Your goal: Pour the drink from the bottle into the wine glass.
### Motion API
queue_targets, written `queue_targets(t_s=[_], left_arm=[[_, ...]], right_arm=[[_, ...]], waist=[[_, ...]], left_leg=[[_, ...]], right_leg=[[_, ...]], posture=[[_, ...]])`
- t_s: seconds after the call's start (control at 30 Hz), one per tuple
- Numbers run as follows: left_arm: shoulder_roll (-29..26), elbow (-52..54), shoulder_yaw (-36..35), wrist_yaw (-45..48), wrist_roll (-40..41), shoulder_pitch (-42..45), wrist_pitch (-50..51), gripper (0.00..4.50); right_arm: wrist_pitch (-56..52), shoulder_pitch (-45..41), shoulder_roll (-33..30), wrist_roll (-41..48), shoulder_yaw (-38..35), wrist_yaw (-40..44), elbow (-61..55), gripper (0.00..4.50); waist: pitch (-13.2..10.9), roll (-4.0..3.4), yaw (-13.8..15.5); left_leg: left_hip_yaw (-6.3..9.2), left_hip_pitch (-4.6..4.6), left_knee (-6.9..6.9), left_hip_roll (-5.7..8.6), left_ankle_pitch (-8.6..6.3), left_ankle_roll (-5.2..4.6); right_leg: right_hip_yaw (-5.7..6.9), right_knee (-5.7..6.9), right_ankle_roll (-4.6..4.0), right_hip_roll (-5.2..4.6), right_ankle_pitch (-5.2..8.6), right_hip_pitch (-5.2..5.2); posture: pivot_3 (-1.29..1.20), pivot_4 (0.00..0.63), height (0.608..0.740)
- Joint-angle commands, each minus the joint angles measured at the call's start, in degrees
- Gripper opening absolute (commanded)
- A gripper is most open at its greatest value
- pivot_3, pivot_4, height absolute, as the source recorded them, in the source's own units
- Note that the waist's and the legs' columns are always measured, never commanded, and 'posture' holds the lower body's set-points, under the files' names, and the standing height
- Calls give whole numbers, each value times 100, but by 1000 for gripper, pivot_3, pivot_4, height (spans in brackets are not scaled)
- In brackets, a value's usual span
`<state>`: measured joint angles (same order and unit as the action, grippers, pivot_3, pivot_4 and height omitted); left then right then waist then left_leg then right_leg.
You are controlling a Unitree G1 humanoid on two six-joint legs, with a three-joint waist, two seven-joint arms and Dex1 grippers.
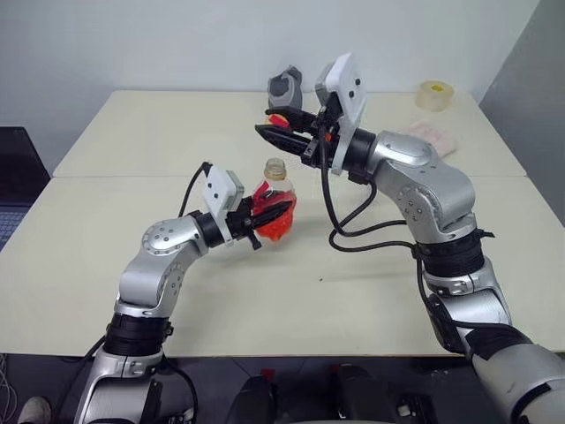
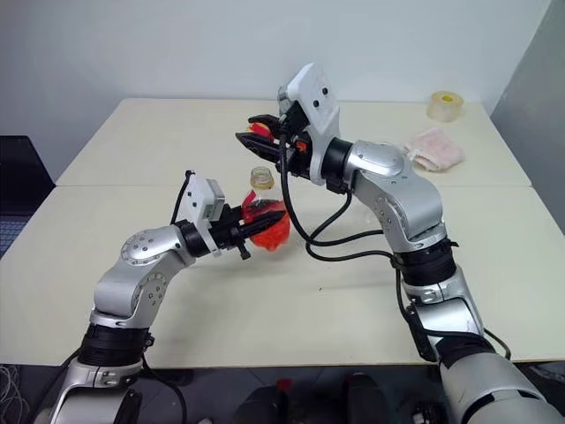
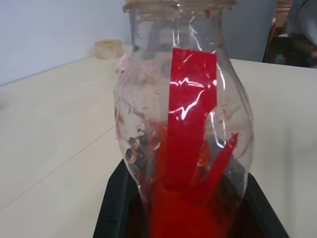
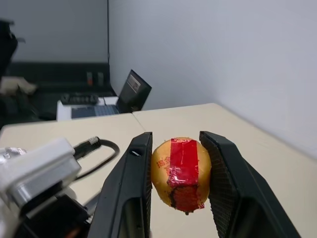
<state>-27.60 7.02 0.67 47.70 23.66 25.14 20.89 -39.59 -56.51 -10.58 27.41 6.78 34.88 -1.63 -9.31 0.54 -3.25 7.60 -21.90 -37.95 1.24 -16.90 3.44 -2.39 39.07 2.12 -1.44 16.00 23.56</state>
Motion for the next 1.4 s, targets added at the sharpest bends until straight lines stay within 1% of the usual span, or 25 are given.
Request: queue_targets(t_s=[0.03,0.1,0.2,0.27,0.33,0.4,0.47,0.53,0.63,0.73,0.83,0.9,1.0,1.1,1.17,1.2,1.27,1.4], left_arm=[[-31,144,-102,9,30,108,-105,986],[-33,166,-109,4,31,92,-92,986],[-44,238,-115,-1,48,29,-65,986],[-67,335,-126,-4,74,-64,-29,986],[-110,479,-159,-3,129,-203,45,986],[-134,619,-199,-12,238,-311,202,986],[-154,752,-225,-42,288,-397,286,986],[-154,887,-263,-107,334,-471,381,986],[-172,1059,-269,-144,402,-580,483,986],[-159,1102,-226,-144,425,-596,516,986],[-140,1085,-140,-68,445,-541,527,986],[-138,1011,-50,21,375,-472,409,986],[-101,816,4,64,324,-262,332,986],[-111,732,13,120,317,-192,300,986],[-110,694,30,128,283,-178,254,986],[-106,683,35,122,267,-174,235,986],[-108,647,-16,70,253,-147,221,986],[-175,605,-168,-53,242,-188,208,986]], right_arm=[[-819,-108,119,630,-517,-269,-183,1244],[-1196,-104,96,881,-727,-381,-315,1244],[-1565,48,-174,1090,-844,-356,-670,1244],[-1809,271,-406,1235,-883,-346,-1064,1244],[-2137,595,-603,1493,-1046,-499,-1597,1244],[-2239,874,-703,1565,-1160,-716,-1996,1244],[-2073,1299,-940,1340,-1040,-814,-2490,1244],[-1823,1995,-1166,978,-908,-1027,-2969,1244],[-1084,3424,-1507,162,-618,-1300,-3434,1244],[-336,4570,-1434,-429,-520,-1558,-3197,1244],[288,5202,-1082,-754,-576,-1785,-2576,1244],[663,5346,-821,-962,-644,-1987,-2054,1244],[950,5205,-340,-1166,-961,-2559,-1335,1244],[1169,5057,-172,-1341,-987,-2693,-1037,1244],[1245,4968,-85,-1400,-940,-2739,-908,1900],[1267,4950,-62,-1420,-925,-2752,-881,2130],[1152,4960,-47,-1377,-897,-2726,-1083,2800],[810,5044,-262,-1229,-873,-2467,-1694,4200]], waist=[[0,0,1],[0,0,2],[0,0,4],[0,0,7],[0,0,9],[0,0,12],[0,0,15],[1,1,24],[1,2,64],[0,3,108],[0,3,106],[0,3,99],[0,3,106],[1,4,105],[1,4,109],[1,4,110],[1,4,119],[1,3,135]], left_leg=[[1,0,0,-1,0,0],[4,-1,1,-1,0,0],[3,-2,1,1,-2,-3],[3,-2,1,2,-5,-9],[2,-3,1,1,-7,-13],[1,-3,2,-1,-8,-15],[2,-3,2,-1,-9,-18],[3,-3,2,1,-10,-19],[1,-1,2,0,-10,-19],[-9,0,-2,1,-10,-18],[-16,15,-2,-1,-9,-17],[-24,22,0,-4,-10,-17],[-29,21,0,-5,-7,-13],[-32,24,-2,-2,-6,-12],[-33,24,0,-3,-6,-10],[-32,24,0,-3,-5,-9],[-32,23,0,-3,-6,-11],[-31,21,-1,-2,-6,-11]], right_leg=[[1,0,0,0,0,0],[2,-1,0,0,0,0],[1,-2,0,-2,0,0],[2,-4,0,-2,0,-1],[1,-6,1,-2,0,-2],[0,-6,1,-5,1,-2],[1,-3,1,-5,1,-2],[4,-4,1,0,1,-3],[5,-8,4,0,2,-11],[-1,-7,6,-3,4,-13],[-5,-6,6,5,3,-23],[-6,-4,6,11,3,-27],[-4,-4,5,14,3,-27],[-6,-6,5,12,2,-31],[-6,-7,5,12,2,-32],[-4,-7,5,12,3,-32],[-4,-7,5,12,2,-32],[-4,-8,5,11,2,-31]], posture=[[0,150,740],[0,150,740],[0,150,740],[0,150,740],[0,150,740],[0,150,740],[0,150,740],[0,150,740],[0,150,740],[0,150,740],[0,150,740],[0,150,740],[0,150,740],[0,150,740],[0,150,740],[0,150,740],[0,150,740],[0,150,740]])
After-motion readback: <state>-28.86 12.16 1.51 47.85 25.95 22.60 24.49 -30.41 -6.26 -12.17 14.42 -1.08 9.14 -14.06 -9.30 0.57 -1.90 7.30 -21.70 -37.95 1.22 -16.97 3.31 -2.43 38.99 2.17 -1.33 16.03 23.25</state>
